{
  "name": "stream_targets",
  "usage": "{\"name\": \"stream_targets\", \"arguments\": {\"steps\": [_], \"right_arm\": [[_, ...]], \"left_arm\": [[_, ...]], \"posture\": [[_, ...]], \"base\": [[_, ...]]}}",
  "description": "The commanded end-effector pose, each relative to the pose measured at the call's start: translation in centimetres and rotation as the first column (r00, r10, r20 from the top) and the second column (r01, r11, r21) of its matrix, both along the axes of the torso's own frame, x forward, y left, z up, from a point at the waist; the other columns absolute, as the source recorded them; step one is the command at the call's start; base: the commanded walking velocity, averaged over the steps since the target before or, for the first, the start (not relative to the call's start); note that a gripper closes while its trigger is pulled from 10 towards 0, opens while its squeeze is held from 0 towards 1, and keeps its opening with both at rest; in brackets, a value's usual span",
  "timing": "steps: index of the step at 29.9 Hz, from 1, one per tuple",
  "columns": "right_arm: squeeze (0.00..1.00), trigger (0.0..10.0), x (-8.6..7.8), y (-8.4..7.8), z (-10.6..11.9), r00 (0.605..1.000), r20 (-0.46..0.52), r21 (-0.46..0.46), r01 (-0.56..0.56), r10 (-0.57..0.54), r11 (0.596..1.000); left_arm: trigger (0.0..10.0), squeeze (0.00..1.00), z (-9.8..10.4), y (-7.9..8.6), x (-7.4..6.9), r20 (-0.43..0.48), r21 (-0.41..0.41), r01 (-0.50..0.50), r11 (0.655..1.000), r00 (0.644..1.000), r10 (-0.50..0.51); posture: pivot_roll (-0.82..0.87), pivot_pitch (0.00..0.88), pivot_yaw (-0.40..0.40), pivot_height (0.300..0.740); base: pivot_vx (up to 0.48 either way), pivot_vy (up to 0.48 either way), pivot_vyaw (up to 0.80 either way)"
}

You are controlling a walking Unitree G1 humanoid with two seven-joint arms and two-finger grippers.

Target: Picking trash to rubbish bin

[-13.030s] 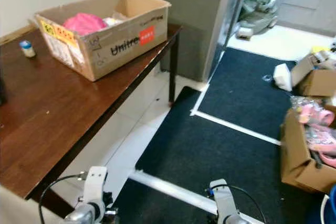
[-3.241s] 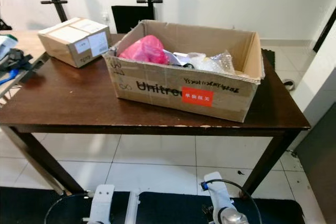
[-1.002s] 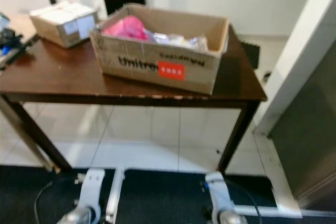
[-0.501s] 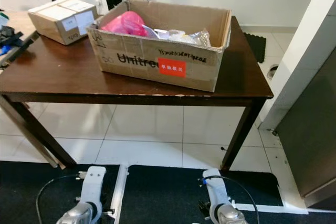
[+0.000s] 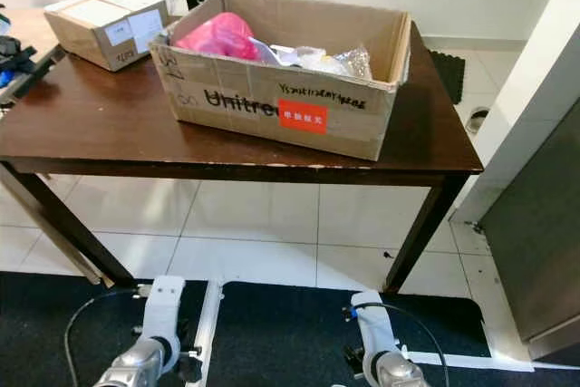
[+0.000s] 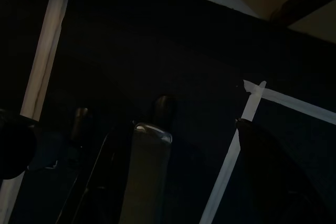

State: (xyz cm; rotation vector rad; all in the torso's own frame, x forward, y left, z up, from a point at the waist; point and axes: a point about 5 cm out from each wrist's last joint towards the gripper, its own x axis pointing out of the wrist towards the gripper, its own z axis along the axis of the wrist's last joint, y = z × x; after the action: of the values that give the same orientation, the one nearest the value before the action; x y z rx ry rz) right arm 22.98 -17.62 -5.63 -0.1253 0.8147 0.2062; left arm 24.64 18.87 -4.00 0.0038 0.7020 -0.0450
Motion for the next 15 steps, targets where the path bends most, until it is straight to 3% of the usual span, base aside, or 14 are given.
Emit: {"name": "stream_targets", "arguments": {"steps": [1,5,15], "right_arm": [[0.00,10.0,-0.57,-0.18,-0.36,1.000,-0.021,0.004,0.017,-0.017,1.000],[0.00,10.0,-0.49,-0.14,-0.32,1.000,-0.018,0.006,0.019,-0.019,1.000],[0.00,10.0,-0.60,-0.09,-0.41,0.999,-0.023,0.009,0.026,-0.026,1.000]], "left_arm": [[10.0,0.00,-0.51,-0.42,-0.64,-0.026,-0.017,0.003,1.000,1.000,-0.003],[10.0,0.00,-0.41,-0.41,-0.60,-0.015,-0.023,-0.001,1.000,1.000,0.000],[10.0,0.00,-0.47,-0.40,-0.82,-0.015,-0.037,-0.006,0.999,1.000,0.005]], "posture": [[-0.08,0.124,0.003,0.740],[-0.08,0.119,0.005,0.740],[-0.08,0.117,0.013,0.740]], "base": [[0.000,0.000,0.00],[0.000,0.000,0.00],[0.255,0.000,0.00]]}}
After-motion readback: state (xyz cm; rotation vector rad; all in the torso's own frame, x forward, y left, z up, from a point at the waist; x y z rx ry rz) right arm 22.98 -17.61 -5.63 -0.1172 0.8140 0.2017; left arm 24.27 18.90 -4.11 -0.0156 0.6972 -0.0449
